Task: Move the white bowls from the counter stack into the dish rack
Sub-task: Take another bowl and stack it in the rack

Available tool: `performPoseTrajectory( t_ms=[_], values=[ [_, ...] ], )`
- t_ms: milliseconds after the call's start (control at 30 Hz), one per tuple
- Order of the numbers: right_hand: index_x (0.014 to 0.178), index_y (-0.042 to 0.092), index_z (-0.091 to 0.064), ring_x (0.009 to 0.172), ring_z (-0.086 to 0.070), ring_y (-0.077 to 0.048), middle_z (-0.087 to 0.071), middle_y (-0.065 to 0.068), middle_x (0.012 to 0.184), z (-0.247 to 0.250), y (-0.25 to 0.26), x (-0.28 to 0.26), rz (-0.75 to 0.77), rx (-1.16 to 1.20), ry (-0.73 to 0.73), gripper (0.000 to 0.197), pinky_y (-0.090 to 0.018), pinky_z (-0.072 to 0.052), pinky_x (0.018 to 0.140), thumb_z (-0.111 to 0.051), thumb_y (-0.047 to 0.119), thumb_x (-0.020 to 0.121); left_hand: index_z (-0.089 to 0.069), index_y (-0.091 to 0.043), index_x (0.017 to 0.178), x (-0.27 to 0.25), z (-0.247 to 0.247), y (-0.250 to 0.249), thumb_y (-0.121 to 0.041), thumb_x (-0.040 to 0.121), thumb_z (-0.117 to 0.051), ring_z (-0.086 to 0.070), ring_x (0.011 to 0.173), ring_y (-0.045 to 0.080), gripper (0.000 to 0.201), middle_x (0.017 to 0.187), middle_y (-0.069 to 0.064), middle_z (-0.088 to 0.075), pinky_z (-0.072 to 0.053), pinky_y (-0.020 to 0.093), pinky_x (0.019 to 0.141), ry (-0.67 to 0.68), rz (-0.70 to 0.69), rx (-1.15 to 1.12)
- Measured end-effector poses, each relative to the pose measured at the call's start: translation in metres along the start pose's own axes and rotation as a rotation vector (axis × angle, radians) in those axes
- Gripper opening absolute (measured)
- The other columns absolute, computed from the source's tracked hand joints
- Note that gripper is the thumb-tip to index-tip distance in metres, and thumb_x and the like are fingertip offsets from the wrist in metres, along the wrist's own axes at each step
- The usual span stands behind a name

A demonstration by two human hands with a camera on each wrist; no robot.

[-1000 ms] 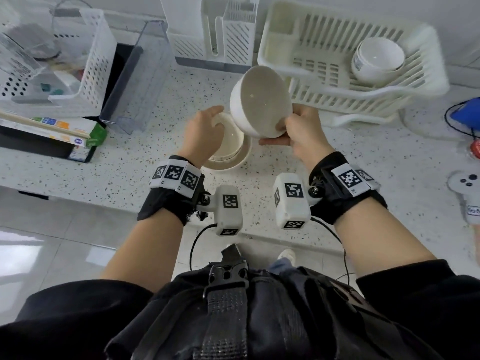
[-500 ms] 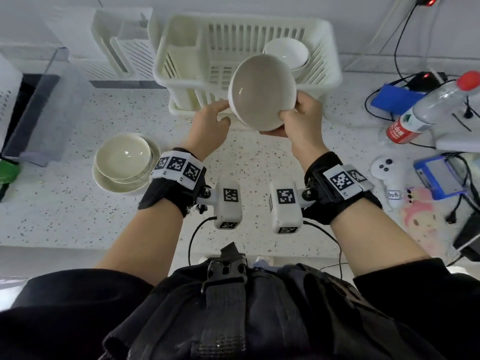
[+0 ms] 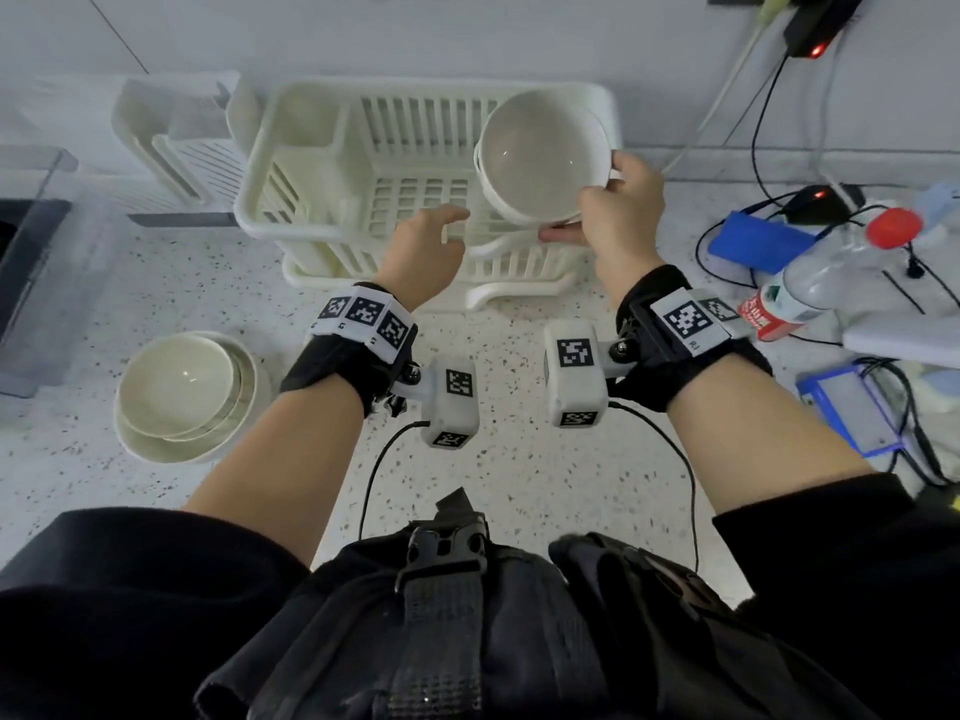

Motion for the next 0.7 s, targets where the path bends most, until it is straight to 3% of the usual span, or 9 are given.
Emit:
performPoseTrajectory(
  t_ms=[133, 200, 233, 267, 300, 367, 467, 633, 700],
  values=[
    [0.119, 0.007, -0.054, 0.097, -0.065, -0.038, -0.055, -0.016, 0.119, -0.01, 0.001, 0.035, -0.009, -0.02, -0.03, 0.045, -0.037, -0.063, 0.055, -0.039, -0.014, 0.082, -0.046, -0.011, 0.135, 0.025, -0.006, 0.007, -0.006, 0.093, -0.042, -0.062, 0.086, 0.021, 0.043, 0.144, 0.006, -0.047, -0.045, 0.021, 0.079, 0.033, 0.028, 0.01],
    [0.116, 0.005, -0.055, 0.099, -0.065, -0.037, -0.056, -0.015, 0.117, -0.016, -0.002, 0.052, -0.015, -0.03, -0.04, 0.042, -0.036, -0.062, 0.054, -0.038, -0.013, 0.082, -0.046, -0.01, 0.134, 0.039, -0.012, 0.01, -0.005, 0.093, -0.041, -0.056, 0.06, 0.013, 0.042, 0.143, 0.007, -0.047, -0.047, 0.021, 0.069, 0.057, 0.028, 0.027],
    [0.118, 0.004, -0.055, 0.099, -0.065, -0.035, -0.056, -0.013, 0.115, -0.019, -0.003, 0.06, -0.015, -0.039, -0.042, 0.044, -0.037, -0.063, 0.054, -0.038, -0.013, 0.082, -0.046, -0.01, 0.134, 0.046, -0.015, 0.011, -0.006, 0.093, -0.04, -0.054, 0.056, 0.013, 0.042, 0.143, 0.008, -0.048, -0.046, 0.022, 0.067, 0.068, 0.029, 0.042],
    [0.12, 0.003, -0.055, 0.097, -0.065, -0.033, -0.056, -0.012, 0.112, -0.021, -0.004, 0.067, -0.017, -0.049, -0.043, 0.045, -0.038, -0.063, 0.055, -0.038, -0.013, 0.082, -0.046, -0.01, 0.135, 0.053, -0.019, 0.013, -0.006, 0.094, -0.04, -0.059, 0.06, 0.021, 0.042, 0.143, 0.008, -0.048, -0.048, 0.025, 0.07, 0.081, 0.036, 0.051],
    [0.121, 0.003, -0.055, 0.093, -0.065, -0.031, -0.056, -0.01, 0.11, -0.024, -0.005, 0.075, -0.021, -0.057, -0.044, 0.045, -0.038, -0.063, 0.055, -0.038, -0.013, 0.082, -0.046, -0.009, 0.135, 0.06, -0.022, 0.014, -0.006, 0.094, -0.04, -0.065, 0.075, 0.031, 0.041, 0.143, 0.008, -0.047, -0.049, 0.028, 0.075, 0.096, 0.046, 0.051],
    [0.12, 0.003, -0.055, 0.081, -0.064, -0.024, -0.055, -0.008, 0.104, -0.029, -0.008, 0.09, -0.027, -0.064, -0.042, 0.045, -0.035, -0.062, 0.053, -0.038, -0.013, 0.082, -0.046, -0.01, 0.135, 0.073, -0.03, 0.017, -0.007, 0.094, -0.04, -0.063, 0.1, 0.038, 0.042, 0.143, 0.007, -0.048, -0.05, 0.031, 0.081, 0.128, 0.06, 0.048],
    [0.118, 0.002, -0.057, 0.07, -0.062, -0.016, -0.055, -0.004, 0.096, -0.035, -0.012, 0.11, -0.037, -0.081, -0.055, 0.043, -0.035, -0.061, 0.05, -0.037, -0.012, 0.082, -0.046, -0.014, 0.135, 0.091, -0.041, 0.025, -0.009, 0.094, -0.041, -0.064, 0.095, 0.038, 0.042, 0.141, 0.006, -0.05, -0.05, 0.031, 0.076, 0.161, 0.09, 0.037],
    [0.123, 0.002, -0.054, 0.068, -0.06, -0.014, -0.053, 0.0, 0.098, -0.047, -0.024, 0.13, -0.066, -0.178, -0.007, 0.044, -0.034, -0.062, 0.052, -0.039, -0.01, 0.084, -0.045, -0.012, 0.135, 0.107, -0.052, 0.042, -0.009, 0.093, -0.041, -0.062, 0.085, 0.026, 0.042, 0.133, 0.013, -0.056, -0.051, 0.033, 0.088, 0.178, 0.13, 0.022],
    [0.119, 0.003, -0.056, 0.068, -0.058, -0.013, -0.051, 0.007, 0.089, -0.052, -0.027, 0.131, -0.065, -0.235, 0.029, 0.041, -0.036, -0.063, 0.056, -0.038, -0.01, 0.084, -0.043, -0.011, 0.137, 0.11, -0.054, 0.047, -0.008, 0.094, -0.041, -0.06, 0.102, 0.027, 0.043, 0.133, 0.014, -0.055, -0.045, 0.03, 0.091, 0.181, 0.14, 0.023]
  ],
)
Point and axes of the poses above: each hand's wrist, its own x-axis towards the middle knuckle, its own z-axis out of the back of the hand, y = z × x, the point moved 9 cm from there along x, towards the middle knuckle
